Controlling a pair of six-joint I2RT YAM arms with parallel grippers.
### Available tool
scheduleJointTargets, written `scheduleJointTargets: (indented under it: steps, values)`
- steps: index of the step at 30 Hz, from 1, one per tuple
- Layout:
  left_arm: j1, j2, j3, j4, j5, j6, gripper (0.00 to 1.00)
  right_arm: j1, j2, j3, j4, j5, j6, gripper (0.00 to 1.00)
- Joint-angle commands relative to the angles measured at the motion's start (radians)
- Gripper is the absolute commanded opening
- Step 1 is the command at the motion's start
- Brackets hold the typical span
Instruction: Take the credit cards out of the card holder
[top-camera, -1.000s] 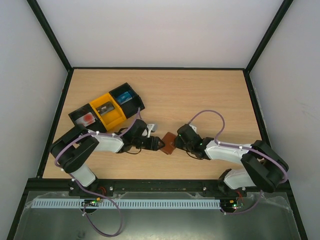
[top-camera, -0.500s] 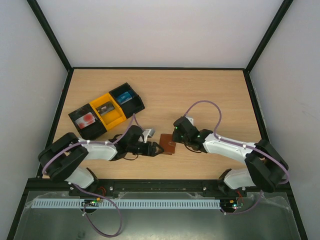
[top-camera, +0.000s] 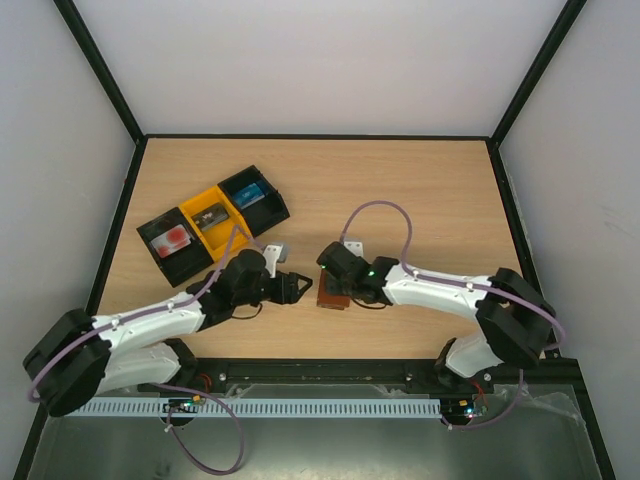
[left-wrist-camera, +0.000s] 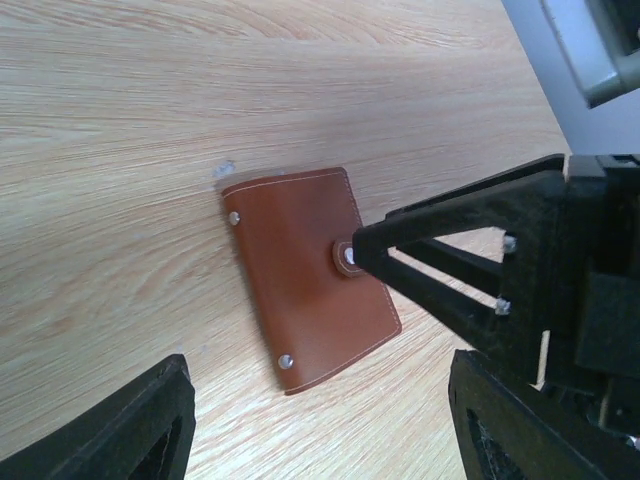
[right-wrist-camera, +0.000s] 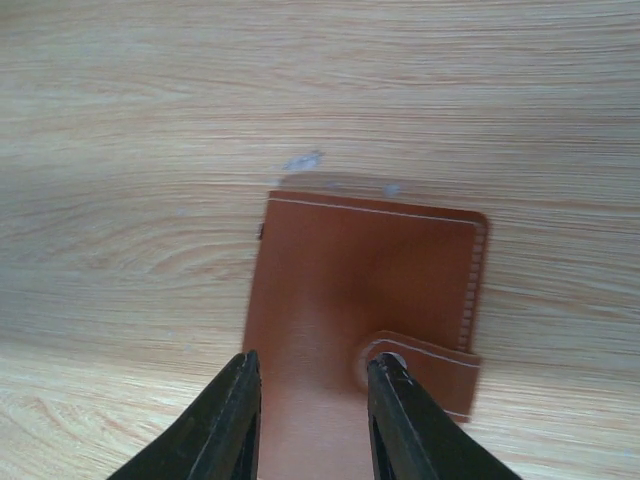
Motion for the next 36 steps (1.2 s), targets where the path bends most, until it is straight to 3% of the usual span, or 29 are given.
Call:
scheduleJointTargets:
  steps: [1, 11, 28, 36]
  values:
    - [-0.003, -0.093, -0.055, -0.077, -0.081, 0.010, 0.72, 0.047, 0.077, 0.073, -0.085, 0.079, 0.032, 0.29]
    - [-0.004, -0.223, -0.097, -0.168, -0.167, 0.000, 0.73, 0.081, 0.177, 0.139, -0.181, 0.149, 0.046, 0.29]
    - [-0.003, -0.230, -0.126, -0.136, -0.187, -0.023, 0.74, 0.083, 0.262, 0.132, -0.172, 0.194, 0.023, 0.28]
    - [-0.003, -0.225, -0.120, -0.141, -0.193, -0.013, 0.74, 0.085, 0.282, 0.099, -0.158, 0.194, 0.037, 0.17]
